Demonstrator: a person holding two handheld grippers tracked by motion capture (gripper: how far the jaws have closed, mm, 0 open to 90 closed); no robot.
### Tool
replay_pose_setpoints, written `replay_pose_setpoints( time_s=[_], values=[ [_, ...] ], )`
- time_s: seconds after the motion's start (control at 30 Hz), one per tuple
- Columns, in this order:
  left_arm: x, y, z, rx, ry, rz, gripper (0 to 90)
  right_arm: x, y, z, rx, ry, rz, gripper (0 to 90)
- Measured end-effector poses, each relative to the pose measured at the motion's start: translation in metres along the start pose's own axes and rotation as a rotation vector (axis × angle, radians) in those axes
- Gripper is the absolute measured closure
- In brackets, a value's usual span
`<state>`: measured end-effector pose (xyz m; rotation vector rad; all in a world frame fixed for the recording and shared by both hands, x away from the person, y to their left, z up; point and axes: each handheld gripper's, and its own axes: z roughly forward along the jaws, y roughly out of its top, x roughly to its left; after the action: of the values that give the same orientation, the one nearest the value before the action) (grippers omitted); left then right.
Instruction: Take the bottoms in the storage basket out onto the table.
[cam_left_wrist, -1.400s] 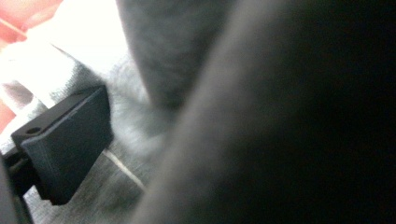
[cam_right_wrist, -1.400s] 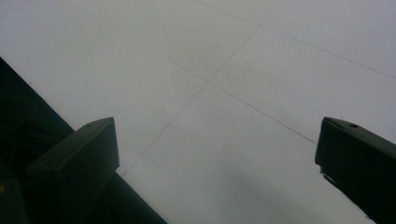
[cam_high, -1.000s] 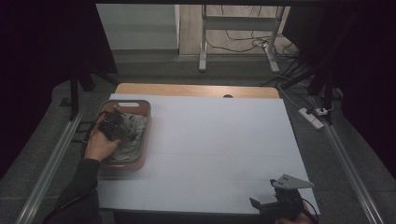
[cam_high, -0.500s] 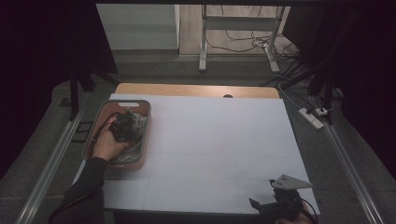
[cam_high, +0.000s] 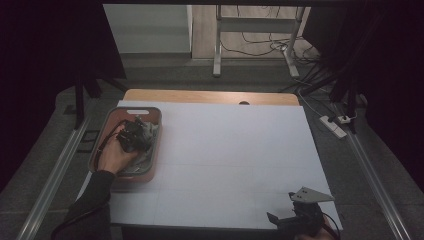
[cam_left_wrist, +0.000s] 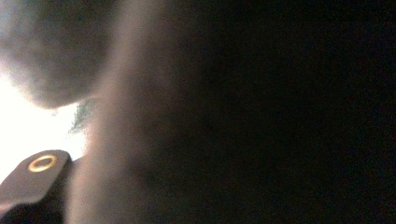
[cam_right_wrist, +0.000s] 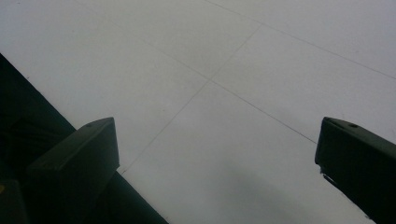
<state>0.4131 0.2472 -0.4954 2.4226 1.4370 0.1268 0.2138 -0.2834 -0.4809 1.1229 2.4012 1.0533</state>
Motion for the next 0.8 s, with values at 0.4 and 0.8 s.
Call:
replay_pose_setpoints(
  time_s=[0.4,0.8],
  values=[
    [0.000,-0.008,-0.037,-0.132,0.023,0.004,58.4,0.000,0.000,0.000,-0.001,-0.001,0.002,0.0],
    [-0.005,-0.006,-0.073,-0.206,0.045,0.034,58.1,0.000,0.000,0.000,-0.001,-0.001,0.001,0.0]
  ],
)
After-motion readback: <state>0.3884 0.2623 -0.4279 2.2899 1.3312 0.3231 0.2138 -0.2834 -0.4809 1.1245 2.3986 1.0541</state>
